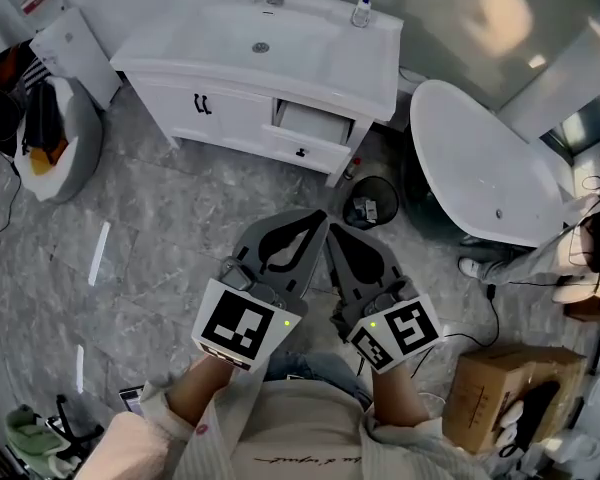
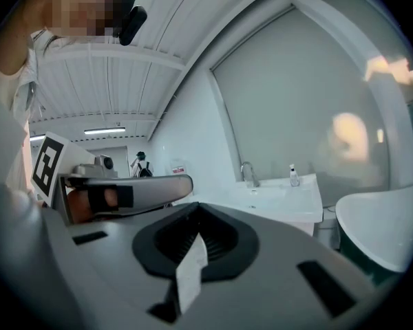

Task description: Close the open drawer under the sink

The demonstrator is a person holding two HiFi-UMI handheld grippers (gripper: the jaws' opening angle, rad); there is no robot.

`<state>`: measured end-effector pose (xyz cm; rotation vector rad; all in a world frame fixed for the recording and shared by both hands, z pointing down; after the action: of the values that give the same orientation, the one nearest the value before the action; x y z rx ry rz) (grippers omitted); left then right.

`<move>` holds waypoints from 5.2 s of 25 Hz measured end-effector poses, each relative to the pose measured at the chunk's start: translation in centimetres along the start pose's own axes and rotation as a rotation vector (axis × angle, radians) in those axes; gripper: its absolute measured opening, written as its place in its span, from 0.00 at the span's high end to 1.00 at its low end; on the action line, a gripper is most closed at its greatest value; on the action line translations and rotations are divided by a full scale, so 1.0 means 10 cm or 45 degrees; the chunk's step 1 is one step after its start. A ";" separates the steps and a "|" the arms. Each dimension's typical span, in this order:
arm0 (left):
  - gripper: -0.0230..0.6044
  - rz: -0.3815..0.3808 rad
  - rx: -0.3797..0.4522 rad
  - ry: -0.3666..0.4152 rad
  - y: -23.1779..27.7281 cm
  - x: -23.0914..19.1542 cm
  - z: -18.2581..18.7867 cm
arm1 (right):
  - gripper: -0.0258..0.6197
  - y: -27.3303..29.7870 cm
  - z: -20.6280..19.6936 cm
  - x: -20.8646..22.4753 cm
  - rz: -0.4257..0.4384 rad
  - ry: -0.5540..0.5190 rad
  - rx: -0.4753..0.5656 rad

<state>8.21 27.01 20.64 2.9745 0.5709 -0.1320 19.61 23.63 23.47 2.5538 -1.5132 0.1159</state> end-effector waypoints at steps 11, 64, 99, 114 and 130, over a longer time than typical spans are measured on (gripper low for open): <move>0.94 -0.018 -0.025 -0.020 0.06 -0.48 -0.02 | 0.94 0.42 -0.02 0.05 -0.058 0.032 -0.018; 0.94 -0.128 -0.100 -0.013 2.26 -2.66 0.40 | 0.94 2.67 0.40 1.87 -0.178 0.138 -0.099; 0.94 -0.222 -0.369 -0.147 2.57 -2.92 -1.19 | 0.94 2.82 -1.00 2.23 -0.445 0.334 -0.323; 0.94 -0.185 -0.452 -0.174 2.50 -3.02 -2.21 | 0.94 2.75 -2.08 2.34 -0.567 0.407 -0.398; 0.94 -0.161 -0.607 -0.155 2.48 -3.02 -3.17 | 0.94 2.75 -2.94 2.44 -0.527 0.431 -0.471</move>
<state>-8.40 -2.97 57.45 2.4534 0.6663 -0.1605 7.88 -4.86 59.05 2.3371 -0.7840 0.1824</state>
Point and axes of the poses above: the fingertips, and each gripper's own axes: y forward along the fingers, x to its right, z out of its top, the point moved 8 cm from there along -y, backward along the fingers, and after that the axes turned 2 degrees about -y, right-handed, at the moved point
